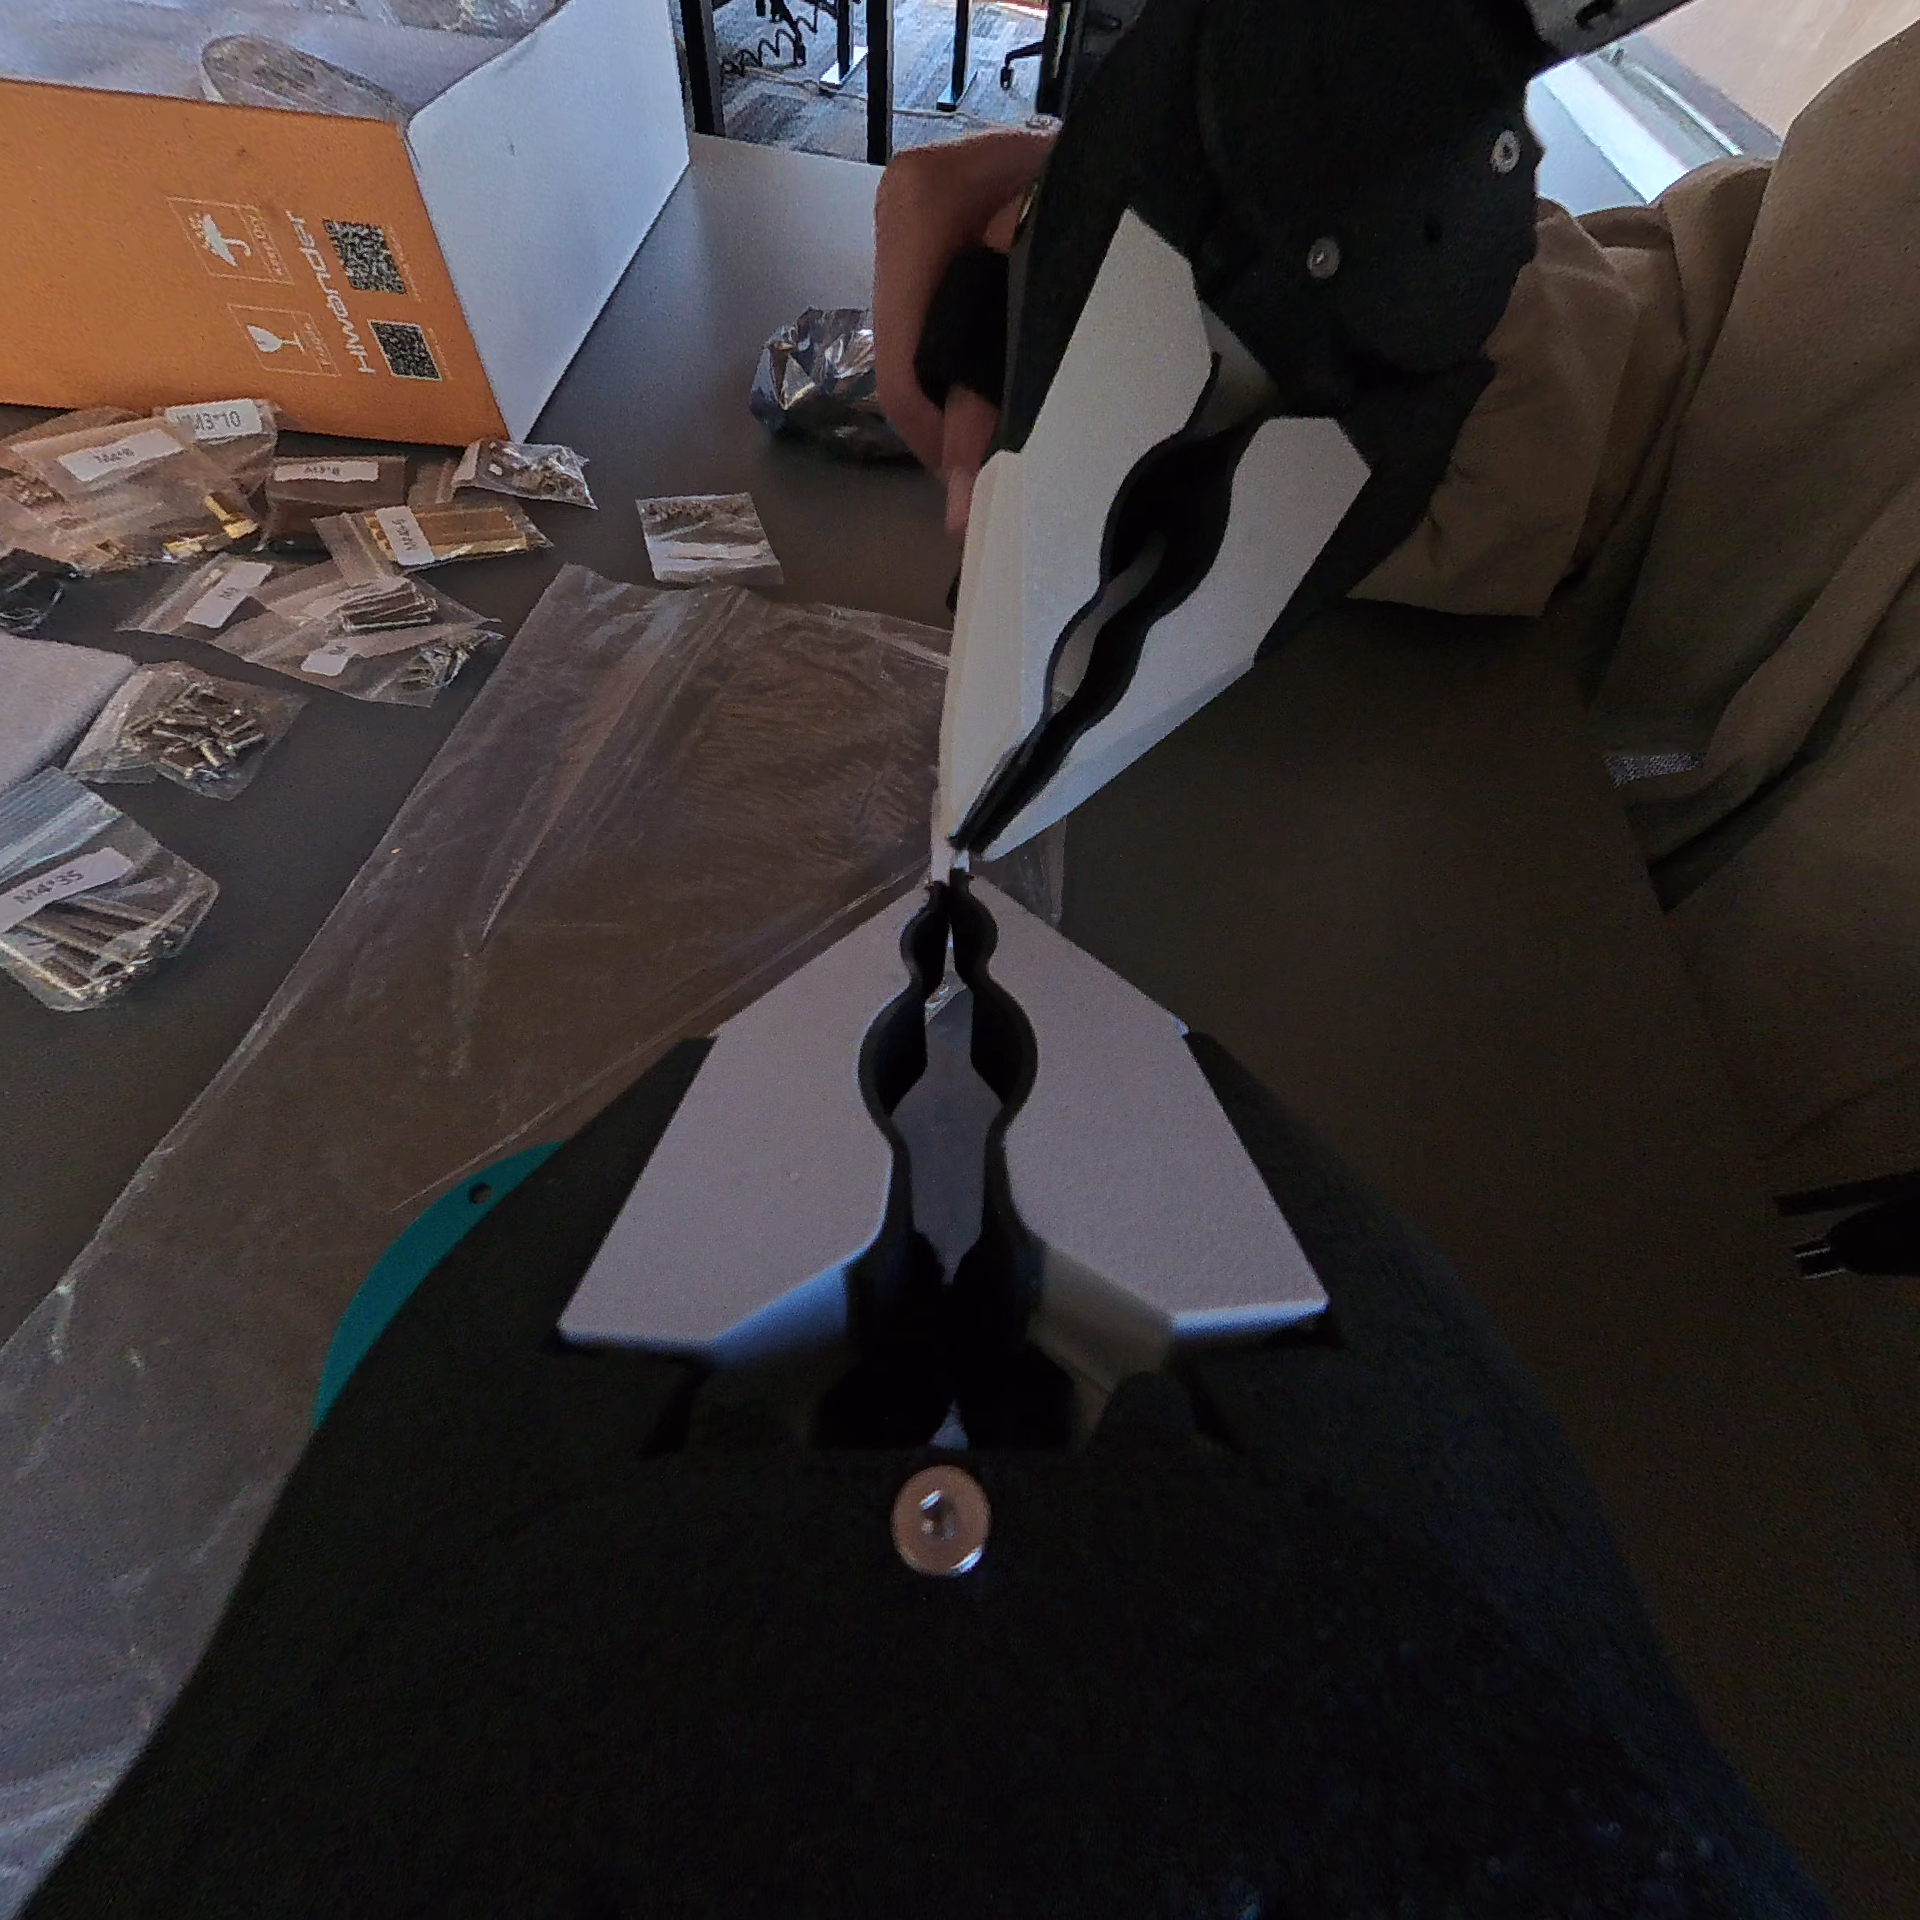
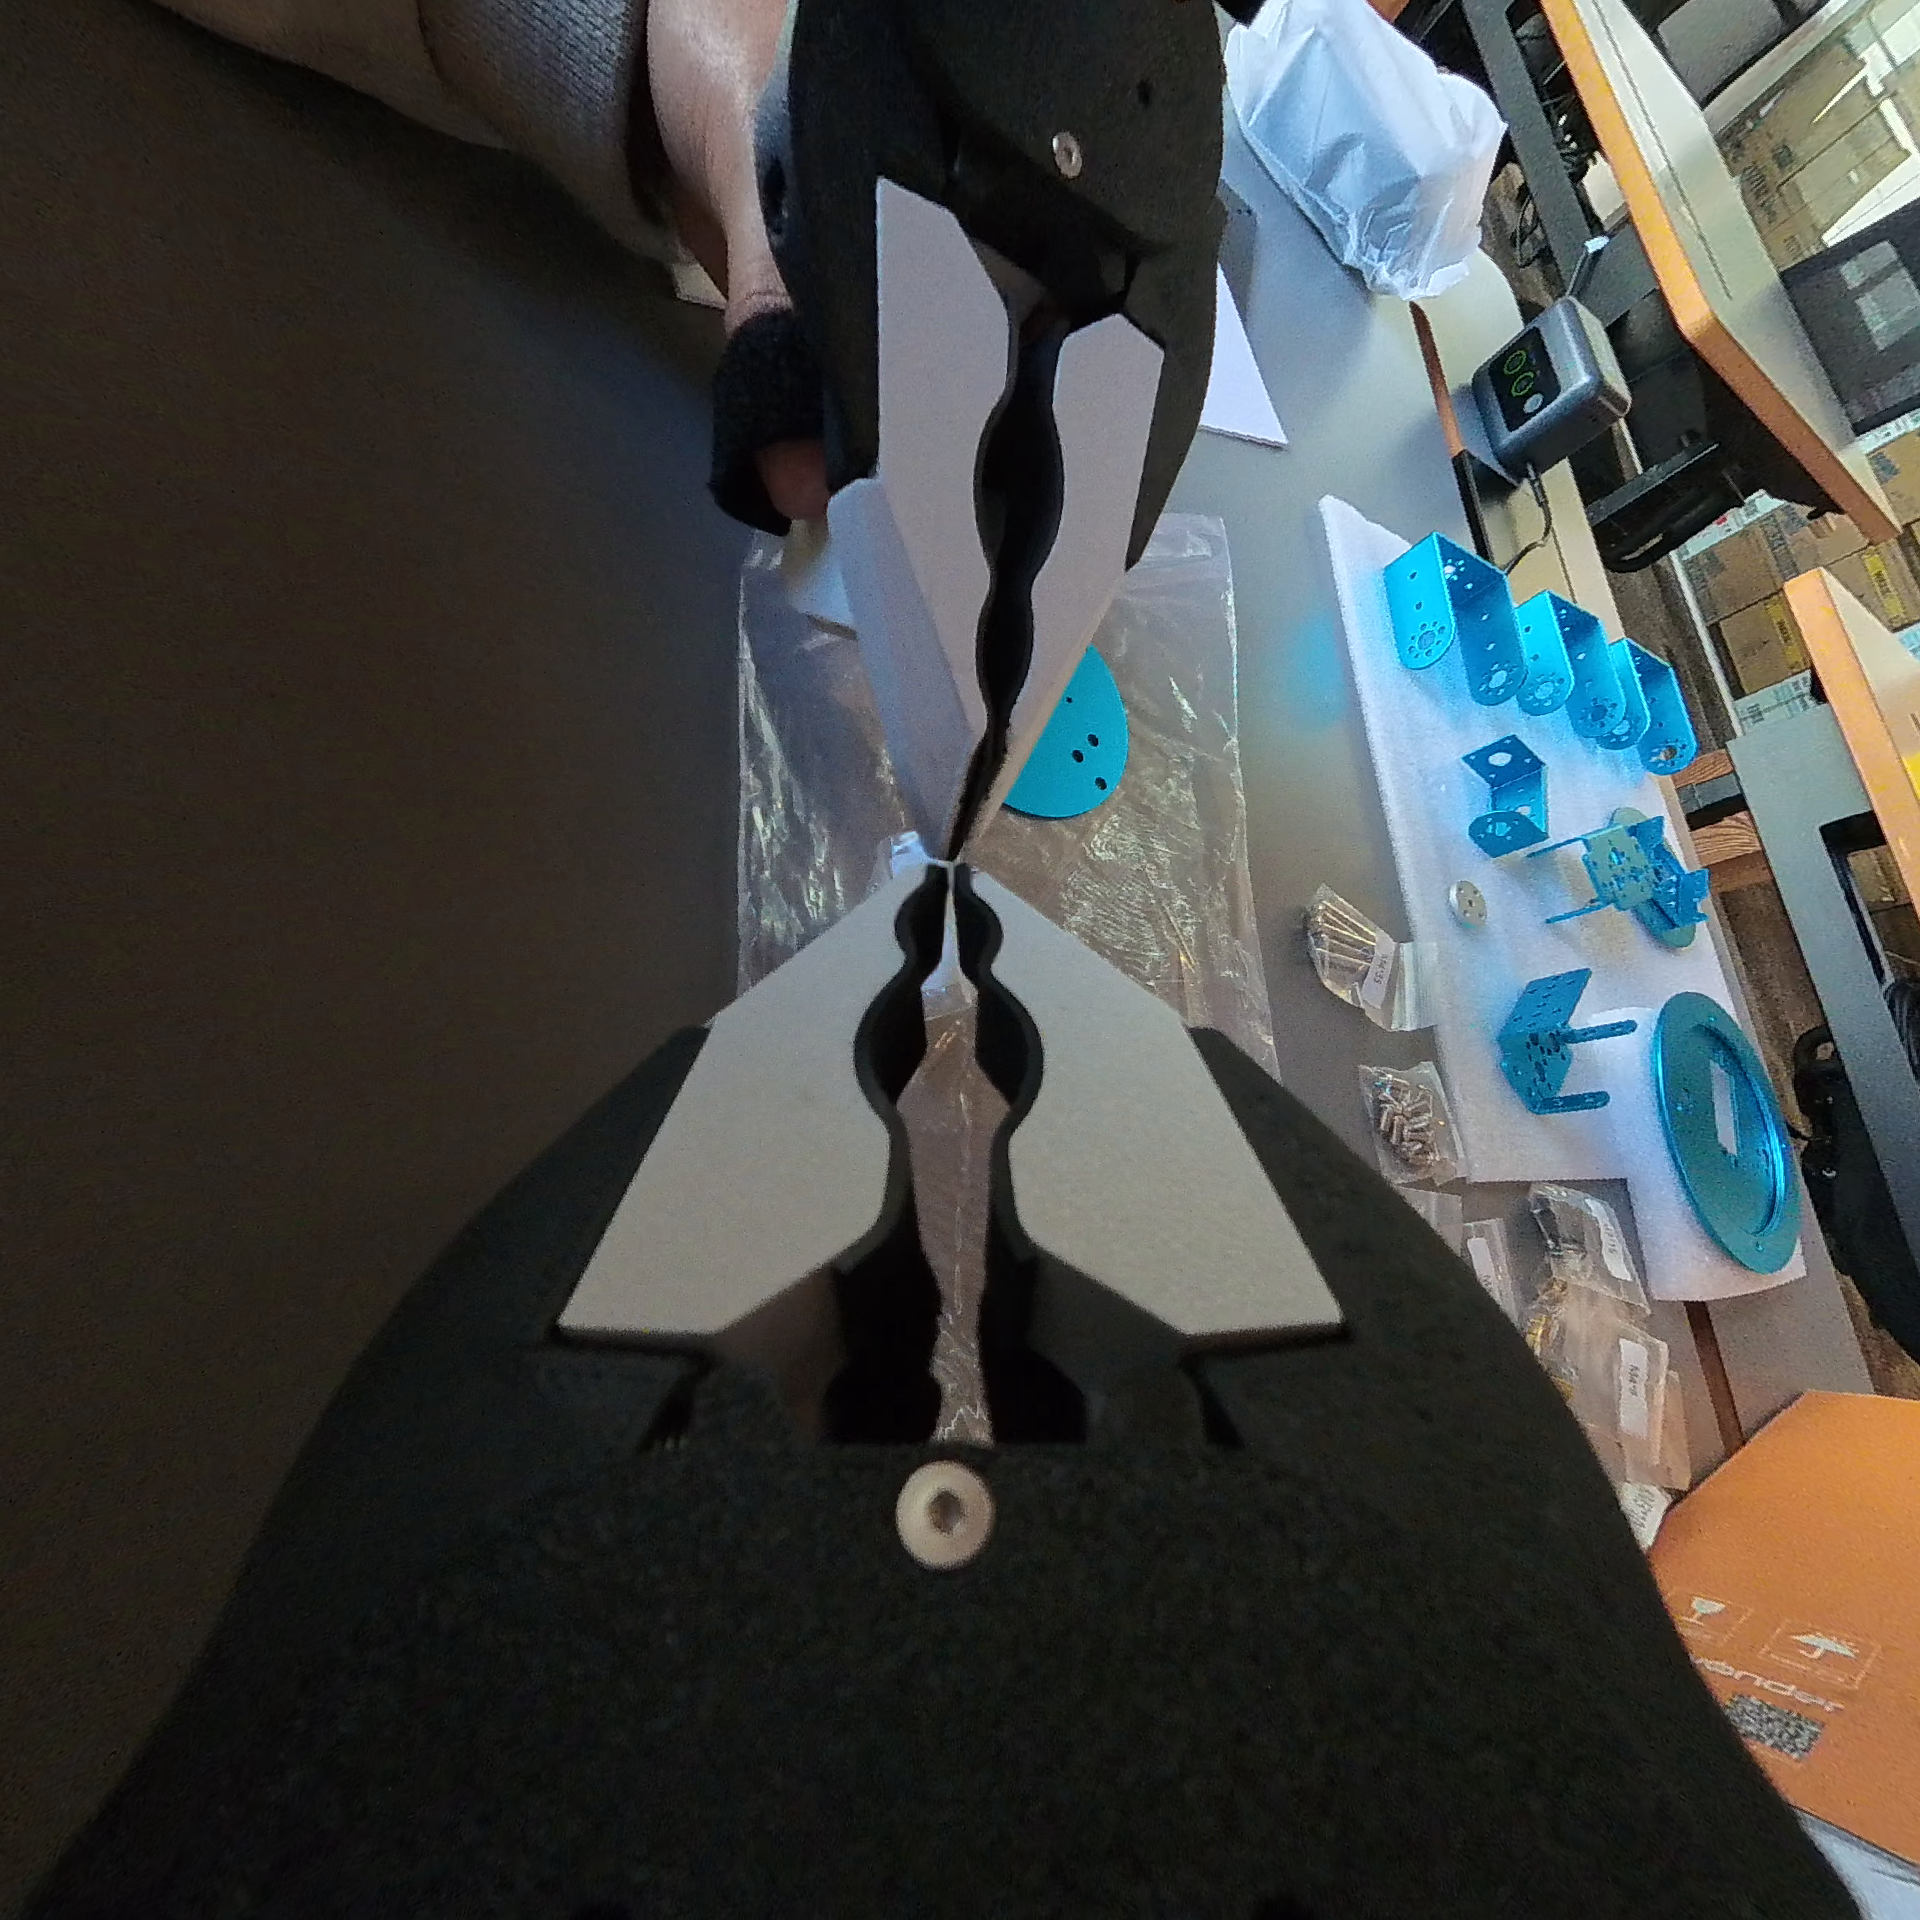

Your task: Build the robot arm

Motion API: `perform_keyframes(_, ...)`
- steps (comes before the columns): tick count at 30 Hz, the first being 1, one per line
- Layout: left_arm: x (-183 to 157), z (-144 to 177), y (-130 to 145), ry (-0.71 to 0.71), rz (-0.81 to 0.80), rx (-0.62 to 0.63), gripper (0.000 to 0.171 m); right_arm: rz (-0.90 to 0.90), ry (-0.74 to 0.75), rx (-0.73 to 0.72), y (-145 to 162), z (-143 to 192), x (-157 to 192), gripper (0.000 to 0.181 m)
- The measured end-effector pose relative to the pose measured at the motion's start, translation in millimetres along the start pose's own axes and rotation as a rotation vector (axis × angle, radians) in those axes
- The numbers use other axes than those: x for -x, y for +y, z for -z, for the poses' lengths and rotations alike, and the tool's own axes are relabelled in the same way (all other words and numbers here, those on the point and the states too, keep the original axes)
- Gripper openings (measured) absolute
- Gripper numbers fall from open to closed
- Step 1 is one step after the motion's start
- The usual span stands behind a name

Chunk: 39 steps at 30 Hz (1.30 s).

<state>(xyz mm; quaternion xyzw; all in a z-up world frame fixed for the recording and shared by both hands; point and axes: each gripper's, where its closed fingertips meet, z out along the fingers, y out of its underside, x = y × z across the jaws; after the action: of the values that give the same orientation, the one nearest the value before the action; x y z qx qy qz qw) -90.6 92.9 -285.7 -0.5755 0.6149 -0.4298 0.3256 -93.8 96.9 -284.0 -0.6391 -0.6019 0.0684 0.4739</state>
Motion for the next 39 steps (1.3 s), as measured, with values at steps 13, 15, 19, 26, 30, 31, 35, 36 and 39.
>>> perform_keyframes(13, 3.9, 3.0, -2.4, -0.025, -0.025, -0.007, 0.000, -0.011, -0.001, 0.016, 3.0, 2.4, -2.9, 0.000)
perform_keyframes(15, 4.3, 2.3, -0.5, -0.043, -0.060, 0.006, 0.000, -0.040, -0.026, 0.018, 3.9, 1.3, -0.9, 0.000)
perform_keyframes(19, 8.5, 2.6, -1.5, -0.085, -0.092, 0.006, 0.000, -0.131, -0.052, 0.009, 5.3, -0.4, -3.5, 0.000)
perform_keyframes(26, 51.5, 20.4, -19.9, -0.280, 0.205, -0.114, 0.010, -0.267, 0.151, 0.086, 22.8, -4.9, -41.1, 0.000)
perform_keyframes(30, 59.2, 23.6, -21.5, -0.271, 0.511, -0.203, 0.010, -0.401, 0.223, 0.097, 30.3, -7.8, -52.5, 0.000)
perform_keyframes(31, 56.4, 19.9, -20.1, -0.233, 0.578, -0.218, 0.011, -0.436, 0.209, 0.082, 28.1, -9.2, -50.5, 0.000)
perform_keyframes(35, 48.2, 2.8, -7.5, -0.113, 0.761, -0.199, 0.016, -0.447, 0.181, 0.088, 25.0, -16.9, -38.8, 0.000)
perform_keyframes(36, 47.4, 0.5, -5.0, -0.094, 0.796, -0.198, 0.016, -0.454, 0.166, 0.086, 23.8, -19.2, -35.0, 0.000)
perform_keyframes(39, 48.6, -2.0, -0.4, -0.067, 0.883, -0.208, 0.015, -0.483, 0.131, 0.073, 18.1, -23.6, -26.0, 0.000)
